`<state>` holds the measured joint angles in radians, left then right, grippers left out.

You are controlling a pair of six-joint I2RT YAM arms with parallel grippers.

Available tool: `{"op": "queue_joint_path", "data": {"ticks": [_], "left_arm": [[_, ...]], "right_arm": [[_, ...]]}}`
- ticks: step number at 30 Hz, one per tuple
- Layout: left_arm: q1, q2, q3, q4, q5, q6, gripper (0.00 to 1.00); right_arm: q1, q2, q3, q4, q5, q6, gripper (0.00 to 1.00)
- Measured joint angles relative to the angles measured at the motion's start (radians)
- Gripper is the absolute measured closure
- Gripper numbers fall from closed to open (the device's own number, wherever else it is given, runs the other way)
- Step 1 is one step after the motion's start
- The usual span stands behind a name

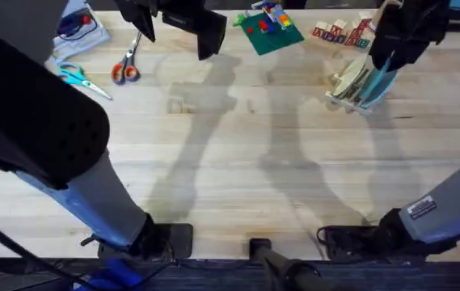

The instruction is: Pick up the plates from the table one by one and place each into a slot on the dish rack.

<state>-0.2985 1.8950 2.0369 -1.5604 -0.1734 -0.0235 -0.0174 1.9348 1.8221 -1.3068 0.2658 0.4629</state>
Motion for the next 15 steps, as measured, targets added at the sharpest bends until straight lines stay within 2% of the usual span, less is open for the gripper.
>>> {"op": "queue_joint_path", "data": {"ticks": [15], "left_arm": [[0.0,0.0,0.0,0.0,0.0,0.0,0.007]], "right_arm": [[0.0,0.049,0.0,0.007,-0.014,0.0,0.97]]}}
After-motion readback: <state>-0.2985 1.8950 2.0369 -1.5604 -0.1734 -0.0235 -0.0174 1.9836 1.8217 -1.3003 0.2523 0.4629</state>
